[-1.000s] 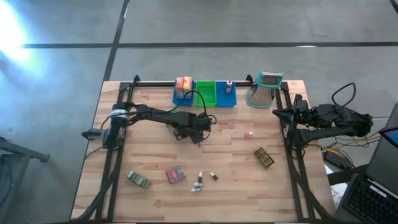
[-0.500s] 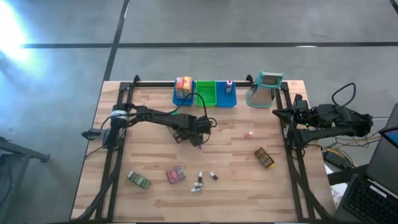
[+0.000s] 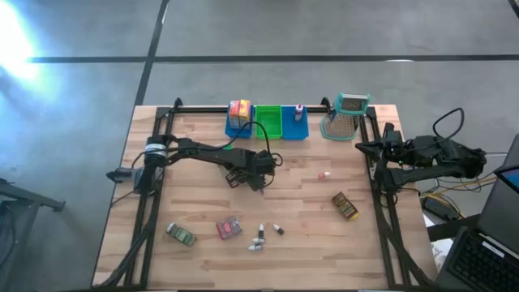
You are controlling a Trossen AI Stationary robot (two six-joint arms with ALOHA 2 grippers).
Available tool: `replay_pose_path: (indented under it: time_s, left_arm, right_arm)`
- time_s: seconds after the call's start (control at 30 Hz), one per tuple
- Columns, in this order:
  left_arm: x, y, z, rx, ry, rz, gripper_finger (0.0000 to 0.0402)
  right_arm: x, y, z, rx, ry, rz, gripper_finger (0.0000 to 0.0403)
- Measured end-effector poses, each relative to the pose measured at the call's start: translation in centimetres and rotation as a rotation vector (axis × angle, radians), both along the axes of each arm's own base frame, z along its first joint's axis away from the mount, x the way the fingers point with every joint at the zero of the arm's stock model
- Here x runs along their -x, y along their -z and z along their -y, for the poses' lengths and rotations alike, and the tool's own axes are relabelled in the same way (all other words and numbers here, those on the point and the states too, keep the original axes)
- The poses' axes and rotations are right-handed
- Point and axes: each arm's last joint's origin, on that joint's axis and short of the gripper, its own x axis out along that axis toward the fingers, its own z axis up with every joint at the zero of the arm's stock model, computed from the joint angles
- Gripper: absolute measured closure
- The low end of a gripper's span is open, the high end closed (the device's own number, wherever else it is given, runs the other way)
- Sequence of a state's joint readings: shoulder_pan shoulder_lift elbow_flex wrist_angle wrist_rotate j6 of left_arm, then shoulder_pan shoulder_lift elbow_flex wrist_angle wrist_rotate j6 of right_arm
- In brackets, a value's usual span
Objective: Pick & Place Kitchen Items
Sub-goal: Put the large purple food coloring into the right blue bin
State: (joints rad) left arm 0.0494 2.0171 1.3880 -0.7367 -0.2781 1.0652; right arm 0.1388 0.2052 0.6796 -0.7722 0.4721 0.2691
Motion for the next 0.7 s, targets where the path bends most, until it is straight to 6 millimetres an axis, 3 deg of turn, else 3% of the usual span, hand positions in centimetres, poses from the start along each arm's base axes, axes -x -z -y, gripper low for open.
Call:
replay_pose_path:
  time_s: [0.33,0.7]
  left_arm:
    - [0.04,0.02,0.0,0.02,-0.115,0.031,0.023]
    - [0.24,-0.01,-0.01,0.076,-0.453,0.115,0.0225]
  right_arm:
    - [0.0,0.0,0.0,0.0,0.0,0.0,0.0394]
    - [0.0,0.0,0.0,0.0,0.0,0.0,0.0394]
